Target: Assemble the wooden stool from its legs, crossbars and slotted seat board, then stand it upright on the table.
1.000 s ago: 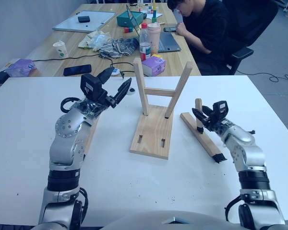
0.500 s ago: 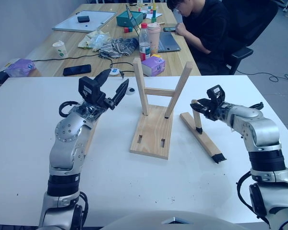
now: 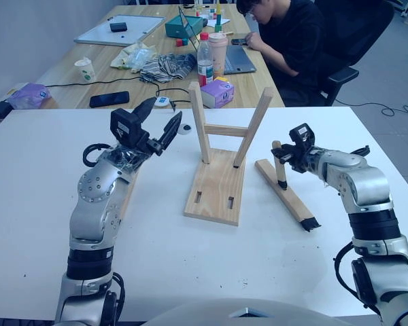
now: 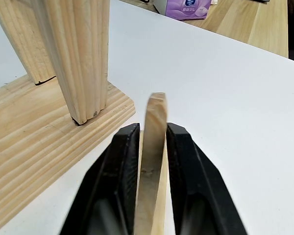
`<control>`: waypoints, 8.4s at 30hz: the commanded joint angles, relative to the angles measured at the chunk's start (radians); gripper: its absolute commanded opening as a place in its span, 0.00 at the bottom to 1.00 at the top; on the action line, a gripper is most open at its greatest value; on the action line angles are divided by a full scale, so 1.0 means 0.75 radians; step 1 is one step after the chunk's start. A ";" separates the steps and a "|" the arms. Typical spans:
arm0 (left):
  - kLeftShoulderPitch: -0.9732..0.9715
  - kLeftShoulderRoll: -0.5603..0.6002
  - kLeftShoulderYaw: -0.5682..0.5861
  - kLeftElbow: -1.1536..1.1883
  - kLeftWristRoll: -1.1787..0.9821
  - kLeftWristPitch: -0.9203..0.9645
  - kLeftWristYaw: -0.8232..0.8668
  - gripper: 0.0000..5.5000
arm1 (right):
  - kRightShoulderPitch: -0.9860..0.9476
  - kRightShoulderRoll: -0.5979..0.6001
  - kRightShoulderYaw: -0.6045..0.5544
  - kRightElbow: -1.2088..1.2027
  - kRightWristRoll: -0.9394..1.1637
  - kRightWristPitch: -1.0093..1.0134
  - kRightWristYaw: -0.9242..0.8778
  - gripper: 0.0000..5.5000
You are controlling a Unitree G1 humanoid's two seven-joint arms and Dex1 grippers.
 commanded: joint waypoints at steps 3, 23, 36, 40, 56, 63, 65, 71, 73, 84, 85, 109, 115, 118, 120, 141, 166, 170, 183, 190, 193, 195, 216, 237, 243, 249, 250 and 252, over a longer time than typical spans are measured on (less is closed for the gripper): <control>0.003 0.000 0.004 0.001 0.009 -0.002 0.003 0.60 | -0.033 0.006 -0.006 0.015 -0.010 0.002 -0.007 0.07; -0.032 0.010 0.021 0.043 -0.008 0.008 -0.015 0.60 | 0.533 0.366 -0.395 0.184 0.185 -0.915 -0.011 0.07; -0.061 0.015 0.024 0.068 -0.021 0.018 -0.032 0.60 | 0.829 0.425 -0.370 0.477 0.146 -1.499 0.119 0.07; -0.086 0.025 0.022 0.088 -0.023 0.022 -0.054 0.60 | 0.846 0.376 -0.342 0.643 0.110 -1.601 0.159 0.07; -0.005 -0.012 0.016 0.022 -0.010 0.018 -0.015 0.60 | 0.753 0.162 -0.331 0.991 0.283 -1.449 0.327 0.07; -0.112 0.019 0.013 0.115 -0.034 0.033 -0.081 0.60 | 0.745 0.318 -0.343 1.047 0.408 -1.510 0.328 0.07; -0.131 0.024 0.012 0.130 -0.034 0.034 -0.093 0.60 | 0.748 0.328 -0.332 1.078 0.389 -1.542 0.322 0.07; -0.135 0.022 0.013 0.136 -0.029 0.035 -0.104 0.60 | 0.771 0.295 -0.264 1.219 0.262 -1.655 0.305 0.07; -0.134 0.021 0.014 0.136 -0.029 0.035 -0.103 0.60 | 0.771 0.281 -0.252 1.263 0.252 -1.682 0.302 0.07; -0.120 0.012 0.024 0.122 -0.023 0.028 -0.085 0.60 | 0.700 0.262 -0.294 1.263 0.338 -1.651 0.333 0.22; -0.118 0.011 0.025 0.120 -0.022 0.028 -0.083 0.60 | 0.692 0.262 -0.299 1.268 0.332 -1.650 0.337 0.26; -0.051 0.010 0.041 0.026 -0.023 0.044 -0.035 0.60 | 0.685 -0.192 -0.285 -0.451 0.374 0.008 -0.290 0.69; -0.036 0.014 0.048 0.012 -0.027 0.057 -0.029 0.60 | 0.778 -0.174 -0.338 -0.395 0.298 0.060 -0.312 0.69; -0.049 0.019 0.051 0.027 -0.028 0.055 -0.036 0.60 | 0.833 -0.159 -0.331 -0.357 0.278 0.064 -0.294 0.69; -0.056 0.019 0.049 0.032 -0.028 0.055 -0.038 0.60 | 0.862 -0.156 -0.310 -0.345 0.275 0.069 -0.269 0.69; -0.075 -0.076 0.253 0.067 -0.528 0.588 0.064 0.60 | 0.224 0.026 -0.600 -0.066 0.197 -0.790 -0.423 0.37; -0.041 -0.114 0.113 -0.240 -1.248 0.645 -0.238 0.60 | 0.339 -0.125 -0.223 -0.796 1.298 -0.055 0.248 0.37; -0.055 -0.103 0.075 -0.229 -1.314 0.677 -0.238 0.60 | 0.354 -0.122 -0.199 -0.794 1.319 -0.037 0.257 0.37; -0.032 -0.050 0.016 -0.223 -1.291 0.690 -0.307 0.38 | 0.350 -0.085 -0.196 -0.793 1.388 -0.048 0.179 0.37; -0.070 -0.018 0.054 -0.147 -1.232 0.642 -0.349 0.38 | 0.350 -0.113 -0.178 -0.745 1.381 -0.011 0.124 0.54; -0.076 0.052 0.086 -0.018 -1.112 0.595 -0.455 0.38 | 0.430 -0.262 -0.207 -0.670 1.295 0.004 0.301 0.56; -0.075 0.096 0.096 0.043 -1.044 0.569 -0.529 0.38 | 0.475 -0.343 -0.203 -0.604 1.182 -0.025 0.408 0.56; 0.154 0.262 -0.188 0.742 -0.194 -0.093 -1.134 0.37 | 0.389 -0.353 -0.076 -0.187 0.713 -0.126 0.720 0.56; -0.018 0.557 -0.550 0.832 0.031 -0.321 -1.372 0.37 | 0.507 -0.286 -0.115 -0.240 0.673 -0.180 0.664 0.56; -0.052 0.601 -0.491 0.760 -0.204 -0.058 -1.374 0.37 | 0.565 -0.266 -0.122 -0.272 0.670 -0.198 0.628 0.56; -0.076 0.591 -0.543 0.795 -0.131 -0.059 -1.370 0.37 | 0.574 -0.250 -0.120 -0.281 0.660 -0.208 0.613 0.56; -0.080 0.597 -0.568 0.786 -0.110 -0.043 -1.367 0.37 | 0.575 -0.250 -0.118 -0.281 0.659 -0.207 0.613 0.56; -0.094 0.614 -0.631 0.755 -0.050 -0.013 -1.359 0.37 | 0.579 -0.252 -0.114 -0.282 0.652 -0.208 0.613 0.56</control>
